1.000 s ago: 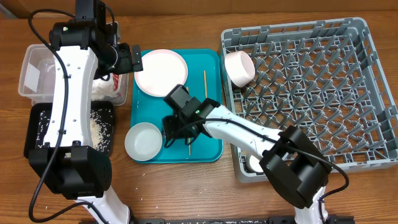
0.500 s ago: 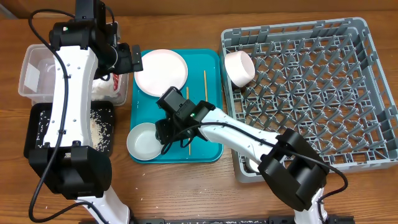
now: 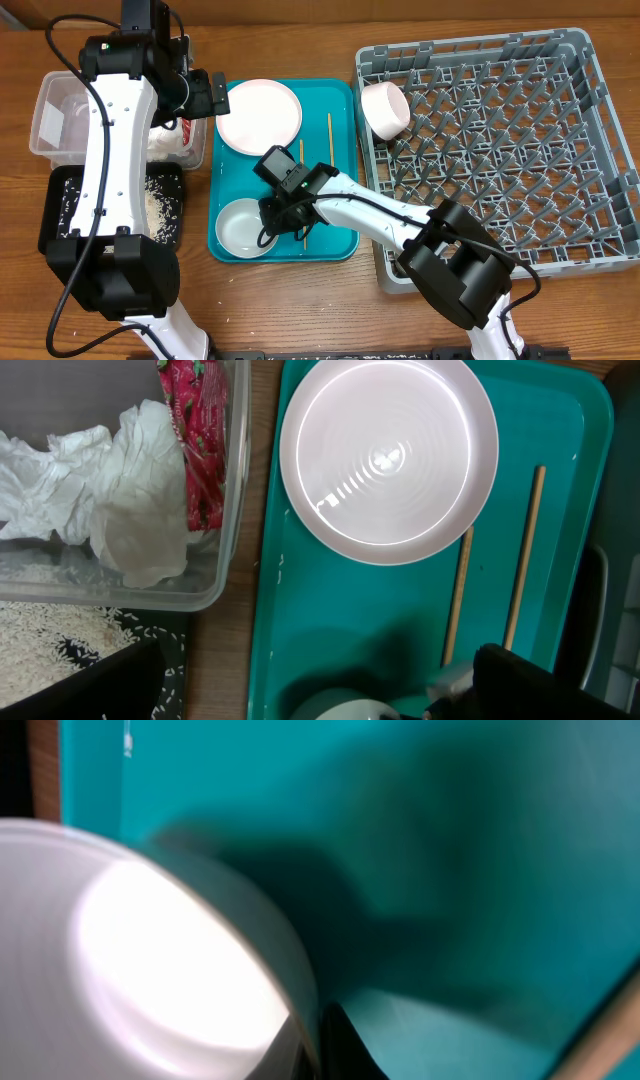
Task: Sort waste into correct bins and load items into the dishwasher
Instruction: 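Carry the white bowl into the dish rack with the right gripper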
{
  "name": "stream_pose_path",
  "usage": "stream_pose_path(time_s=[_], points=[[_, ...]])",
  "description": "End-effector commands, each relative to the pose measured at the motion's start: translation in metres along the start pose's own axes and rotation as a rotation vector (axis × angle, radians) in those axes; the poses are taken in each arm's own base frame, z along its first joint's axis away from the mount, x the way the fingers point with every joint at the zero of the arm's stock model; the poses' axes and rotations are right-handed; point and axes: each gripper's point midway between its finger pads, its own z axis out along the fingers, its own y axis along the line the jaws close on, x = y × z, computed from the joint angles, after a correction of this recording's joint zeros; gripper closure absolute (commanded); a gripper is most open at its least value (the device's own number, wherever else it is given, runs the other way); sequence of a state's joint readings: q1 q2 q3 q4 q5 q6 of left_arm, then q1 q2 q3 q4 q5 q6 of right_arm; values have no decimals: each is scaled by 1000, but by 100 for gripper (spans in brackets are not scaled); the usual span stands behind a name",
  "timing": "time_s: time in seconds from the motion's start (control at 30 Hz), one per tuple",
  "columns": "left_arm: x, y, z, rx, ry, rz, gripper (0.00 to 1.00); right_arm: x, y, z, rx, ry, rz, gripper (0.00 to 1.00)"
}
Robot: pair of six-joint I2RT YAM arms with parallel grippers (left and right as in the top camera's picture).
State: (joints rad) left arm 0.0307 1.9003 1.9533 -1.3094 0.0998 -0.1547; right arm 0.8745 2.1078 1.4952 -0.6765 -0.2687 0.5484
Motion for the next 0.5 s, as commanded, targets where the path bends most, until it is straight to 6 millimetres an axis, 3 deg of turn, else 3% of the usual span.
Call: stream_pose_path(time_s=[0.0, 0.17, 0.2, 0.23, 0.3, 0.47], points=[[-6, 1, -6, -3, -26, 5, 0, -28, 9, -29, -7, -72, 3, 96], [-6, 1, -6, -3, -26, 5, 0, -54, -12, -92, 134, -186, 18, 96], [-6, 1, -6, -3, -26, 5, 0, -59, -20, -111, 182, -225, 30, 96], [-6, 1, -6, -3, -26, 5, 0, -67, -37, -149, 283, -301, 54, 96], [-6, 1, -6, -3, -26, 5, 0, -71, -60, -194, 421, -393, 97, 96], [-6, 1, -6, -3, -26, 5, 0, -62, -114, -290, 766, -574, 163, 96]])
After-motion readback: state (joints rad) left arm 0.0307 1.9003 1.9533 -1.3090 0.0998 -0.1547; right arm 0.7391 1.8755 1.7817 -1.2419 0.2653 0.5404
